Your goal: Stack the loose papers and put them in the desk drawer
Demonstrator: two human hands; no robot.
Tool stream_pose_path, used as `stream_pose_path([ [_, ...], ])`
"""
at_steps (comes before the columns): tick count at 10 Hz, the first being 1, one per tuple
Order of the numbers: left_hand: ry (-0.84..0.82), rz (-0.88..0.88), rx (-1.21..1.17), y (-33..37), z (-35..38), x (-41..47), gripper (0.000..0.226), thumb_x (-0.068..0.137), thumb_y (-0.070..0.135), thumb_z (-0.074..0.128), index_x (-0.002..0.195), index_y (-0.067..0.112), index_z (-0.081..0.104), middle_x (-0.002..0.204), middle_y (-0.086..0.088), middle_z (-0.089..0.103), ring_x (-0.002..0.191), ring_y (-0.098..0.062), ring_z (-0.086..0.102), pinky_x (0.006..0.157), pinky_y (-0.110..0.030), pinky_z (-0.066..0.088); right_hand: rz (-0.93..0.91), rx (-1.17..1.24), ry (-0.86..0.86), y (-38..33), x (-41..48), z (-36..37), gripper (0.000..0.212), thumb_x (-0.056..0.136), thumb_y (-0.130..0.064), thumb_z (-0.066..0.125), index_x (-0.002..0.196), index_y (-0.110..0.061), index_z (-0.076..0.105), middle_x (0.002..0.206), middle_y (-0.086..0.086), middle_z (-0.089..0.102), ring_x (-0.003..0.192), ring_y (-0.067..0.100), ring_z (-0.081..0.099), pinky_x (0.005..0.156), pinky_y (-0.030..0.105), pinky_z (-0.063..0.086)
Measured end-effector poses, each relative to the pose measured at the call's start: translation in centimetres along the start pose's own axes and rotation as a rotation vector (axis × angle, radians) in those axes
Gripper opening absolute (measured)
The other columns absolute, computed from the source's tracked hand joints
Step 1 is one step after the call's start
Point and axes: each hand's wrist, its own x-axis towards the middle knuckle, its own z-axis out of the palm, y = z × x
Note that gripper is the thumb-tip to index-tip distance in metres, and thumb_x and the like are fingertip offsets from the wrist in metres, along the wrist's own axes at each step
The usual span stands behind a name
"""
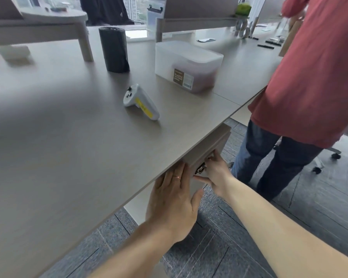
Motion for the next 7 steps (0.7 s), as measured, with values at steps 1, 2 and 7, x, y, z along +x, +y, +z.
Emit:
stream_pose_path([
  [1,-0.001,-0.006,0.022,-0.1,0.1,0.1,0.072,0.098,0.051,0.029,0.152,0.007,0.045,0.154,-0.011,0.053,0.141,-0.029,0.049,0.116,-0.043,0.038,-0.028,-0.071,-0.021,-0.1,0.5,0.6,0.051,0.105,-0.001,0.032,0.148,-0.027,0.040,0.145,0.012,0.056,0.095,0.014,0.064,0.086,0.053,0.061],
  [2,0.002,-0.005,0.018,0.0,0.4,0.0,0.074,0.097,0.050,0.027,0.153,0.006,0.043,0.156,-0.012,0.051,0.143,-0.030,0.046,0.118,-0.043,0.034,-0.027,-0.080,-0.014,0.2,0.7,0.5,0.056,0.105,0.001,0.032,0.152,-0.028,0.036,0.144,0.009,0.056,0.089,0.015,0.064,0.088,0.052,0.060],
  [7,-0.279,-0.129,-0.474,1.6,-5.7,0.0,0.062,0.107,0.040,0.037,0.163,0.020,0.019,0.169,-0.004,0.028,0.155,-0.019,0.024,0.124,-0.031,0.018,0.039,-0.131,0.073,-1.4,-0.2,-0.8,0.053,0.102,-0.008,0.039,0.150,-0.031,0.043,0.137,0.005,0.059,0.125,0.029,0.056,0.095,0.054,0.057],
])
